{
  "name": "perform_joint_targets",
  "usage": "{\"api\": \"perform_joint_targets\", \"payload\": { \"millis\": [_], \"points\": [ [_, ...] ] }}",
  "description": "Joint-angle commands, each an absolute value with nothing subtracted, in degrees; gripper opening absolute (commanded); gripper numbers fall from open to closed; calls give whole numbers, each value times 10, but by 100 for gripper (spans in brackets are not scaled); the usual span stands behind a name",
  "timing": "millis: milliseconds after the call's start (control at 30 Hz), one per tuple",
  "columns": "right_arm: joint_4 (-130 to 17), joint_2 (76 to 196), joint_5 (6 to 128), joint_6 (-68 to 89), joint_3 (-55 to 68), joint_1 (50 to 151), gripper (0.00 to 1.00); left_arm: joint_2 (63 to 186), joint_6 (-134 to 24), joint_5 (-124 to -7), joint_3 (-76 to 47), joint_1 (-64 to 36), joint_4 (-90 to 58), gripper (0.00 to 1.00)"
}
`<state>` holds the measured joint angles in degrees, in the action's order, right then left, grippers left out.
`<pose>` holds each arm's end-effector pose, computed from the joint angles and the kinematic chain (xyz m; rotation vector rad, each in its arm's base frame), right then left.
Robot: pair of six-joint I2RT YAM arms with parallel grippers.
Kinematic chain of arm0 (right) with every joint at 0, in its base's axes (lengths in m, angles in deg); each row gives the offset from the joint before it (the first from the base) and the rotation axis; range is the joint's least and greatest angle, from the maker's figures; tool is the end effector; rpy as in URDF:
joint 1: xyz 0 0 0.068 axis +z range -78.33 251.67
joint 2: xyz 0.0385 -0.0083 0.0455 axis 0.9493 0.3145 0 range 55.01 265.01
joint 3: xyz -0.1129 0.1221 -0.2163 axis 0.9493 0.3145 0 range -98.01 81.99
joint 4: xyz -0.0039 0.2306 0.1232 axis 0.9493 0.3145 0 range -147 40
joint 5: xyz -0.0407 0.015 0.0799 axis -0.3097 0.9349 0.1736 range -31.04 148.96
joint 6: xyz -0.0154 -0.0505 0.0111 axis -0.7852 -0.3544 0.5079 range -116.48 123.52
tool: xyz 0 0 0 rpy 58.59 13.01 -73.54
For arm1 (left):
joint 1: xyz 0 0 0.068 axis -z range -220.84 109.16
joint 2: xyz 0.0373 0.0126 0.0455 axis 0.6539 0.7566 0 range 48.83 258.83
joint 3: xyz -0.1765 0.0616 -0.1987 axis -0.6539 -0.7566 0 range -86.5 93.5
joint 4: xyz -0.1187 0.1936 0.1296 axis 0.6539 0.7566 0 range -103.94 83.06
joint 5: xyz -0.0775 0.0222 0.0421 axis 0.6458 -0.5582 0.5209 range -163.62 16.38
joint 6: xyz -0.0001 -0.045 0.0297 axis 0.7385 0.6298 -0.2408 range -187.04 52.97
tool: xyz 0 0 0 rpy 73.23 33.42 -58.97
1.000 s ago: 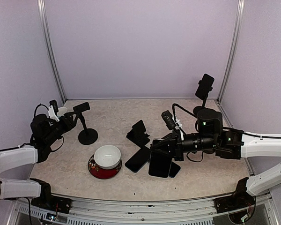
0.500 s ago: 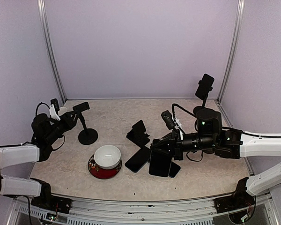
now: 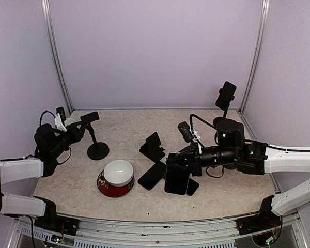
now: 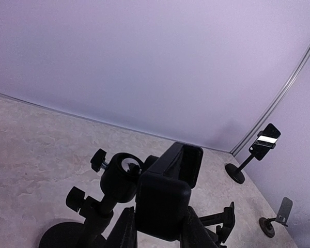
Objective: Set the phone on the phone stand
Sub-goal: Pick up the phone stand from the center of the board, then place the phone stand at the corner of the board.
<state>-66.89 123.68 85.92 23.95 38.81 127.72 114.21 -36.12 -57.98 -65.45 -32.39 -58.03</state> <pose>0.1389 0.2354 0.2797 -0.9627 1.8012 1.3223 0.2316 -0.0439 0.2247 -0.0978 1.6224 -0.7483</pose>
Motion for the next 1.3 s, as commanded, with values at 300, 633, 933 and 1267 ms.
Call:
{"api": "perform_joint_targets", "payload": {
  "millis": [300, 633, 933, 1267],
  "points": [
    [-686, 1237, 870, 242, 366, 1270, 0, 1021, -385, -563, -618, -287, -577, 0],
    [-688, 1238, 874, 248, 363, 1271, 0, 948, -416, -593, -591, -221, -524, 0],
    [-668, 1210, 853, 238, 359, 1271, 0, 937, -425, -603, -550, -140, -505, 0],
    [-640, 1147, 798, 226, 369, 1270, 0, 983, -468, -672, -510, 31, -510, 0]
  ]
}}
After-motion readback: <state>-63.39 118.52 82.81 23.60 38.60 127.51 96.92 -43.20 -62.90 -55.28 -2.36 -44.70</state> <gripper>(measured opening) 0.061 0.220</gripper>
